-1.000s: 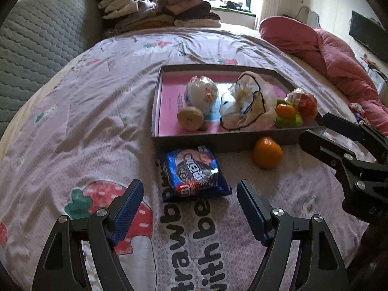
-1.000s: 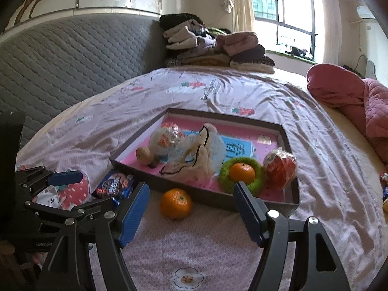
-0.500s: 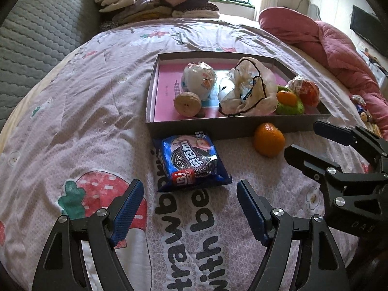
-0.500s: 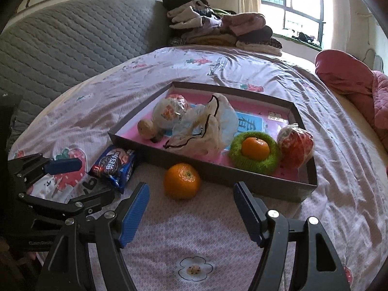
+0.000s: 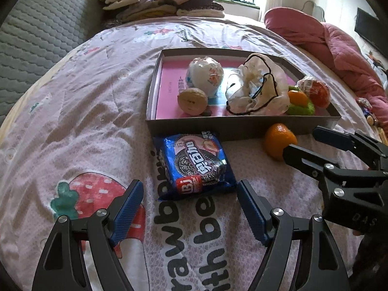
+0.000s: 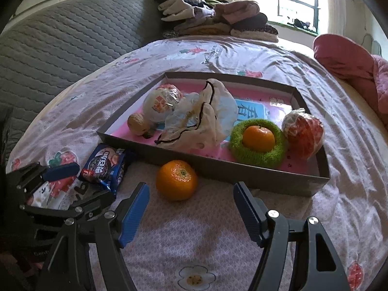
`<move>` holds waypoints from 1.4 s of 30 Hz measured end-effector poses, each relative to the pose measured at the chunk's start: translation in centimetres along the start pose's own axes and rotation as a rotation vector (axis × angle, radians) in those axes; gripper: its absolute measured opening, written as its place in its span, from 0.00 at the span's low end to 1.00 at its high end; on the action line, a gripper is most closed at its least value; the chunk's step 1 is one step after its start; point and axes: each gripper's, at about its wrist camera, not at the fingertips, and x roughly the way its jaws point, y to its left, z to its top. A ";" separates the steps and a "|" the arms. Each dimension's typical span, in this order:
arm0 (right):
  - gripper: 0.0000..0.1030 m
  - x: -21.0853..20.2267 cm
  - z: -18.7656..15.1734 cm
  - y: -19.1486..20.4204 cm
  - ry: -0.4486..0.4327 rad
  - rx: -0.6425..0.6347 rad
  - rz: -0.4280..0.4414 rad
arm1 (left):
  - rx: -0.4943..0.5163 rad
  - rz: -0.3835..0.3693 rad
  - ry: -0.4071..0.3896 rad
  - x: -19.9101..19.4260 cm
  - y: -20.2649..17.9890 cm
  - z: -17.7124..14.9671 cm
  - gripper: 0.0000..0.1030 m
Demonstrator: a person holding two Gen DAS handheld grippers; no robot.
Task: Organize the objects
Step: 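Close the left gripper on the blue cookie packet while the right closes on the orange, then lift the cookie packet with the left gripper while the right carries the orange over the tray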
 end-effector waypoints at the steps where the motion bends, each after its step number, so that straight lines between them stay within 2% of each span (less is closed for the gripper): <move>1: 0.69 0.3 0.1 0.0 0.006 0.007 0.004 | 0.002 0.000 -0.001 0.1 0.0 0.0 0.78; 13: 0.68 2.9 0.6 0.7 0.045 0.032 0.002 | 0.002 0.011 -0.019 1.5 0.0 0.5 0.78; 15: 0.62 3.3 0.5 0.7 0.058 0.039 -0.004 | 0.006 0.026 -0.021 2.0 -0.1 0.6 0.80; 22: 0.53 3.3 0.5 0.7 0.060 0.048 -0.020 | 0.017 0.042 -0.042 2.7 -0.3 0.9 0.79; 24: 0.40 3.2 0.5 1.2 0.053 0.024 -0.004 | 0.025 0.043 -0.046 2.7 -0.5 0.9 0.77; 25: 0.39 3.1 0.6 1.5 0.049 0.014 -0.012 | 0.031 0.043 -0.049 2.6 -0.6 0.9 0.74; 29: 0.39 3.0 0.8 1.3 0.046 0.018 -0.005 | 0.046 0.030 -0.059 2.4 -0.9 0.8 0.64; 37: 0.39 1.8 1.0 1.3 0.017 0.024 0.020 | 0.026 -0.019 -0.065 1.8 -0.3 1.2 0.62; 42: 0.39 1.0 1.3 1.3 0.000 0.032 0.035 | 0.045 -0.040 -0.099 0.5 -0.9 1.4 0.62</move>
